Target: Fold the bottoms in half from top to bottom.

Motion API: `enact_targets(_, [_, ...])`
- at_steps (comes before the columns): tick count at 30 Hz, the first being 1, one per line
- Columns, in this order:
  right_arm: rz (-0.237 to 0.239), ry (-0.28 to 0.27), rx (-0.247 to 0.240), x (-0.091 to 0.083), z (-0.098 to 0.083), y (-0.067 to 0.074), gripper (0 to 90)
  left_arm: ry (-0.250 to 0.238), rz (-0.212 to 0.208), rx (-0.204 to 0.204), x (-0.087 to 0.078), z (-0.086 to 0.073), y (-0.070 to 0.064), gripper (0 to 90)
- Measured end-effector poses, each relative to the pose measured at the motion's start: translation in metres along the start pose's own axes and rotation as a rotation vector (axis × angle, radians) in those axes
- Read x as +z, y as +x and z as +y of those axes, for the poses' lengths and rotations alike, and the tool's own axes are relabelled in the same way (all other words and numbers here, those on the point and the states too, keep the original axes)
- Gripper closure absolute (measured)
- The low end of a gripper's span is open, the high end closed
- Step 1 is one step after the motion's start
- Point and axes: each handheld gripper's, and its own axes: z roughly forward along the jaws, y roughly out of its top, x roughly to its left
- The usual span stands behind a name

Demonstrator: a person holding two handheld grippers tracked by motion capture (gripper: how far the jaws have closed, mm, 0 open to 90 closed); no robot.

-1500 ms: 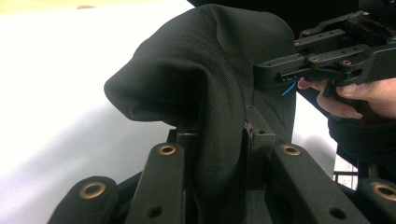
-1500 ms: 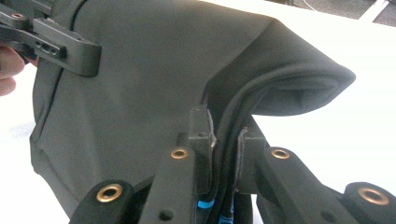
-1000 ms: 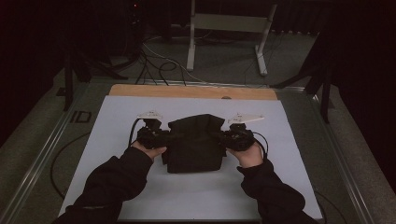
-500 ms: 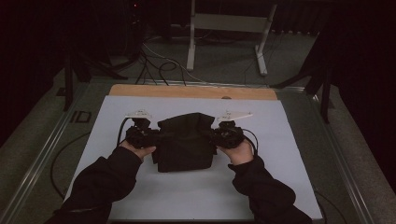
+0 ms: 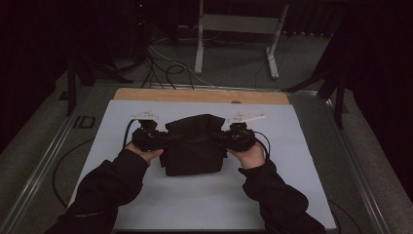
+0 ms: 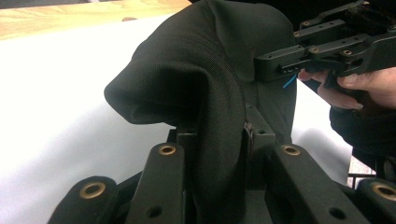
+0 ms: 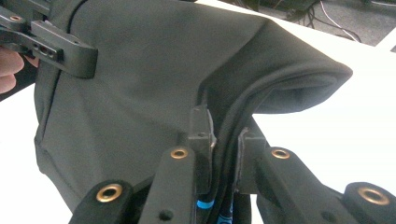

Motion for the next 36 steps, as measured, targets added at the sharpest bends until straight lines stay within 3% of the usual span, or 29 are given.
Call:
enact_targets(9, [-0.03, 0.015, 0.029, 0.008, -0.003, -0.013, 80.6, 0.022, -0.013, -0.016, 0.017, 0.003, 0.01, 74.3])
enact_targets(18, [-0.038, 0.054, 0.069, 0.017, -0.014, -0.023, 80.6, 0.063, -0.05, -0.08, 0.038, -0.004, 0.026, 74.2])
enact_targets(26, [-0.059, 0.105, 0.078, 0.028, -0.028, -0.029, 80.6, 0.119, -0.042, -0.118, 0.059, -0.014, 0.04, 74.1])
enact_targets(30, [-0.072, 0.123, 0.087, 0.034, -0.032, -0.033, 80.6, 0.139, -0.042, -0.126, 0.068, -0.016, 0.049, 74.1])
enact_targets(32, [-0.078, 0.129, 0.095, 0.037, -0.033, -0.034, 80.6, 0.141, -0.043, -0.106, 0.073, -0.016, 0.052, 74.1])
enact_targets(36, [-0.092, 0.129, 0.104, 0.041, -0.036, -0.039, 80.6, 0.147, -0.048, -0.104, 0.08, -0.016, 0.062, 74.0])
